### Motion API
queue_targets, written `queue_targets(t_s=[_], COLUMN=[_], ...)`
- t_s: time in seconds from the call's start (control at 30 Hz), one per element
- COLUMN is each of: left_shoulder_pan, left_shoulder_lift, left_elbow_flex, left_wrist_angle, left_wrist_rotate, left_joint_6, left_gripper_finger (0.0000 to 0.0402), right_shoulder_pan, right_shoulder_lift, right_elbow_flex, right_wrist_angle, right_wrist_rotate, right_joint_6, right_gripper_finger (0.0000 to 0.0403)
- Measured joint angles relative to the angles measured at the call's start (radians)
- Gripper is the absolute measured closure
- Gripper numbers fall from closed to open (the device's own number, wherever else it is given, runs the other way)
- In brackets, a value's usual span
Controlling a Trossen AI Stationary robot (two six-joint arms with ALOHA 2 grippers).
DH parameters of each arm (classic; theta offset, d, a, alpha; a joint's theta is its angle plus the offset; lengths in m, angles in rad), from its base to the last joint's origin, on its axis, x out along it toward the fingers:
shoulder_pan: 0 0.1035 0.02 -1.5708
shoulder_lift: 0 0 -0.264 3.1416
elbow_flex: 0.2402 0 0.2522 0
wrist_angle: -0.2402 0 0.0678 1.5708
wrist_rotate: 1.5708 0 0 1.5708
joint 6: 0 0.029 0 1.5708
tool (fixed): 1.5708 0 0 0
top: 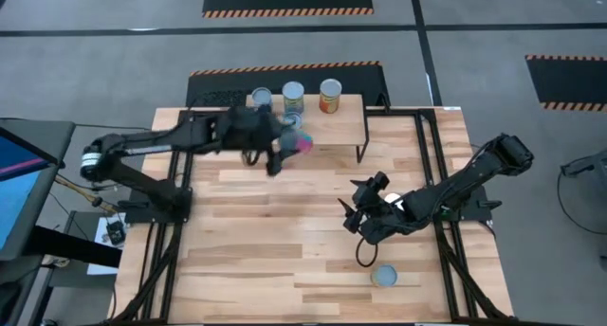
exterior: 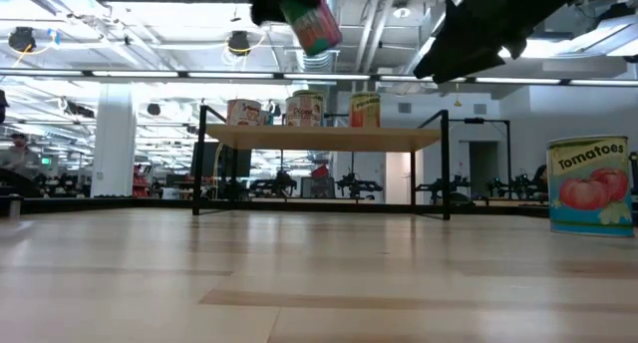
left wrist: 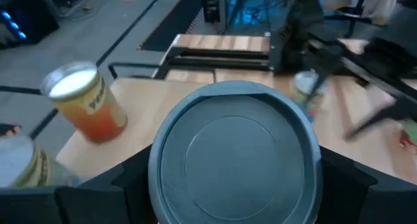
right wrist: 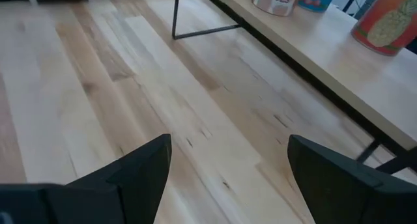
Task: Pick and place cans onto a shelf
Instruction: Put the canned chicken soup on the shelf
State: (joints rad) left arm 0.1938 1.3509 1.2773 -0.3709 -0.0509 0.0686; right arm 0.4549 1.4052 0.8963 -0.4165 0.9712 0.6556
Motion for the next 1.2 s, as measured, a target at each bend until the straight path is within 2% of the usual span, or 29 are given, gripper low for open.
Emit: queue_targets(t_s=[0.1, 0.27, 0.43, 0.57, 0.73, 0.87, 1.2], left_shoulder_pan=[0.06, 0.128, 0.173, 0.195, 0.222, 0.237, 0.246], left_shoulder_lift=[0.093, 0.267, 0.411, 0.483, 0.563, 0.599, 0.599], left_elbow_flex=[0.073, 0.246, 0.441, 0.543, 0.614, 0.624, 0.624], left_wrist_angle=[-0.011, -0.079, -0.208, -0.27, -0.299, -0.308, -0.329], left_wrist_rotate=[0.042, 0.047, 0.1, 0.139, 0.171, 0.172, 0.179], left_joint_6=[0.007, 0.026, 0.029, 0.044, 0.043, 0.036, 0.043], left_gripper_finger=[0.0131, 0.0128, 0.0125, 0.0124, 0.0124, 0.0124, 0.0122], right_shoulder_pan=[-0.001, 0.0, 0.007, 0.02, 0.037, 0.05, 0.047], right_shoulder_lift=[0.0, 0.0, 0.0, 0.0, 0.001, 0.001, 0.001], right_elbow_flex=[0.0, 0.0, 0.0, 0.0, 0.0, 0.0, 0.0], right_wrist_angle=[-0.005, -0.065, -0.219, -0.292, -0.292, -0.289, -0.286], right_wrist_rotate=[0.001, 0.003, 0.004, 0.004, 0.001, 0.001, 0.0], right_joint_6=[0.001, 0.039, 0.183, 0.27, 0.29, 0.29, 0.29], right_gripper_finger=[0.0074, 0.0074, 0.0074, 0.0074, 0.0074, 0.0074, 0.0074])
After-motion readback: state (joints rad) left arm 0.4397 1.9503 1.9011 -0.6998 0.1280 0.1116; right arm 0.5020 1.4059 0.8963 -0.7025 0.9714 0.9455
